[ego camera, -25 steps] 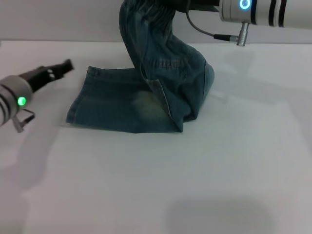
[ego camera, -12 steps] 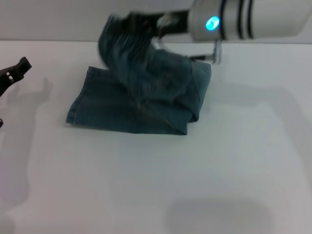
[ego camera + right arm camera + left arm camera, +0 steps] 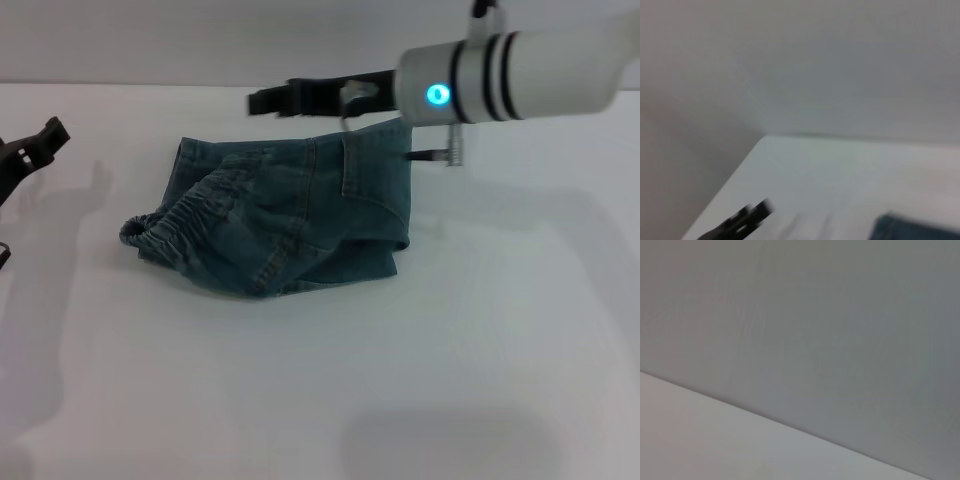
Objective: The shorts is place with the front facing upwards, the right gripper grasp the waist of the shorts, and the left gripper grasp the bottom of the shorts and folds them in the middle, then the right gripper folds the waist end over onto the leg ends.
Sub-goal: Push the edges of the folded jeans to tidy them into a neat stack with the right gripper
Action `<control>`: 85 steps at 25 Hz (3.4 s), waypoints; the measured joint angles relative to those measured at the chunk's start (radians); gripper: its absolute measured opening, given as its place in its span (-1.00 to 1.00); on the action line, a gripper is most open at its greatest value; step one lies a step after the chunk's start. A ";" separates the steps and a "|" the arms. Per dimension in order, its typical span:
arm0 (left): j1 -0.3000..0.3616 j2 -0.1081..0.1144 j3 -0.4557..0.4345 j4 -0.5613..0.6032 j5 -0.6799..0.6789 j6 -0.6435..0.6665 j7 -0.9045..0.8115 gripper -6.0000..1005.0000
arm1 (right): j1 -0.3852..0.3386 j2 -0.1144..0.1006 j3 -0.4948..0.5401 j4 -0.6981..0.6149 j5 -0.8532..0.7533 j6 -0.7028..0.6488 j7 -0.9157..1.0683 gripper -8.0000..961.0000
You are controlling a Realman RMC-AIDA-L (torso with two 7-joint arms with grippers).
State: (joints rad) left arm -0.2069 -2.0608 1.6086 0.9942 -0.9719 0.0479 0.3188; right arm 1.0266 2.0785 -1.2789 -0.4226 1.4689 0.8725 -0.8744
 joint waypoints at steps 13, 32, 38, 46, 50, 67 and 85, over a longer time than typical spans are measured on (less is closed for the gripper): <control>-0.007 0.001 0.132 -0.011 0.001 0.126 0.006 0.60 | -0.266 0.007 -0.375 -0.305 -0.063 -0.950 -0.282 0.09; -0.036 -0.002 0.354 -0.156 -0.001 0.509 -0.055 0.60 | -0.386 0.012 -1.242 -0.080 -0.740 -1.957 0.836 0.07; -0.042 0.002 0.402 -0.209 0.002 0.582 -0.117 0.60 | -0.466 0.012 -1.280 -0.085 -0.868 -1.944 1.006 -0.20; -0.043 0.001 0.415 -0.212 0.003 0.596 -0.118 0.60 | -0.462 0.008 -1.373 -0.027 -0.925 -1.854 1.280 -0.74; -0.043 0.000 0.425 -0.206 0.002 0.597 -0.119 0.60 | -0.459 0.005 -1.373 0.019 -0.972 -1.838 1.393 -0.91; -0.037 0.001 0.462 -0.204 0.002 0.627 -0.121 0.60 | -0.448 0.003 -1.326 0.130 -0.978 -1.768 1.466 -0.98; -0.032 0.002 0.468 -0.214 0.002 0.622 -0.121 0.60 | -0.412 -0.005 -1.179 0.265 -0.976 -1.717 1.450 -0.98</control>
State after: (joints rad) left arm -0.2392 -2.0585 2.0770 0.7797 -0.9695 0.6698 0.1978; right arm 0.6150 2.0730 -2.4583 -0.1573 0.4924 -0.8446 0.5759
